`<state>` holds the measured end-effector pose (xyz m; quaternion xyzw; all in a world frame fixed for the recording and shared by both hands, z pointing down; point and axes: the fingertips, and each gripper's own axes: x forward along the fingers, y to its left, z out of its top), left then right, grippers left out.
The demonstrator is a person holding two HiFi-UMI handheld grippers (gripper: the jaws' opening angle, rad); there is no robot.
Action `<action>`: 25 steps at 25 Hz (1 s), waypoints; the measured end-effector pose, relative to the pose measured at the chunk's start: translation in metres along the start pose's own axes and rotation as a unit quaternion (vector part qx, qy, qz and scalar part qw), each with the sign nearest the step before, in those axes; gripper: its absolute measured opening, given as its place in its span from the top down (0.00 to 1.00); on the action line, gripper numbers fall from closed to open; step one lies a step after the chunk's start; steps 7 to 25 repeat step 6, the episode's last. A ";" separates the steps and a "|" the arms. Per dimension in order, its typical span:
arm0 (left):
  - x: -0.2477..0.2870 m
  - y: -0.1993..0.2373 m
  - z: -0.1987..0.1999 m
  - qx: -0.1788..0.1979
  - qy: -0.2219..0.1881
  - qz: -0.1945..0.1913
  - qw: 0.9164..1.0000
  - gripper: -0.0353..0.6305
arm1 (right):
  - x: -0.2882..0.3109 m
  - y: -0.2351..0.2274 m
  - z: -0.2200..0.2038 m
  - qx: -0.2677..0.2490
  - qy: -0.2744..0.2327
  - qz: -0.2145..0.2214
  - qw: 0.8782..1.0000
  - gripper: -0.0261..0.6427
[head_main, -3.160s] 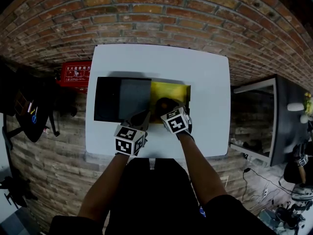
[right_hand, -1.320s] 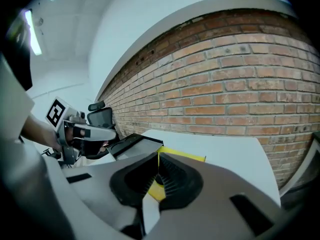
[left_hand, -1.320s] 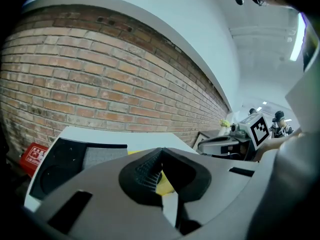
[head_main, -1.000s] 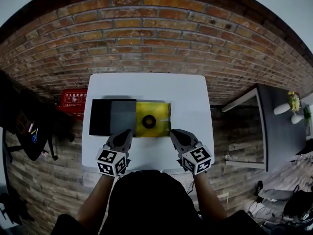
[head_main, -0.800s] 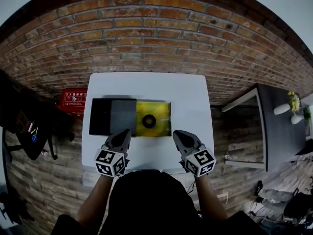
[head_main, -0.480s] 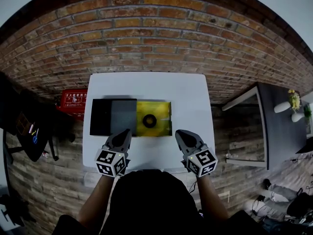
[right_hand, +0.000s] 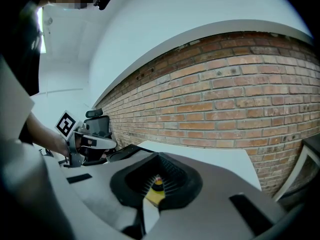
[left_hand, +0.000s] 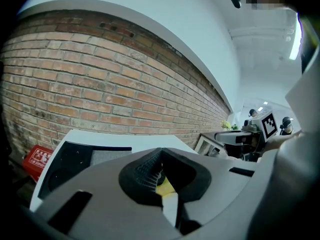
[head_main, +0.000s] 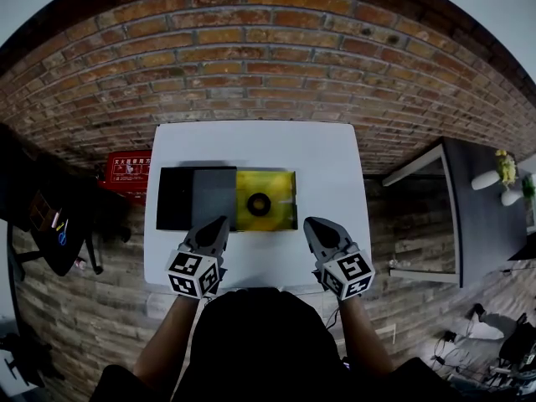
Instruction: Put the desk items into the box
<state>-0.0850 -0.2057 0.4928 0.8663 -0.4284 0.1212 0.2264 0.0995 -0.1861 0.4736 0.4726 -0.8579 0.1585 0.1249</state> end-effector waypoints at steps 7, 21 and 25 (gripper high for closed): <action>0.004 -0.002 0.000 0.001 0.001 -0.004 1.000 0.93 | 0.003 0.000 0.001 0.001 -0.003 0.002 1.000 0.93; 0.004 -0.002 0.000 0.001 0.001 -0.004 1.000 0.93 | 0.003 0.000 0.001 0.001 -0.003 0.002 1.000 0.93; 0.004 -0.002 0.000 0.001 0.001 -0.004 1.000 0.93 | 0.003 0.000 0.001 0.001 -0.003 0.002 1.000 0.93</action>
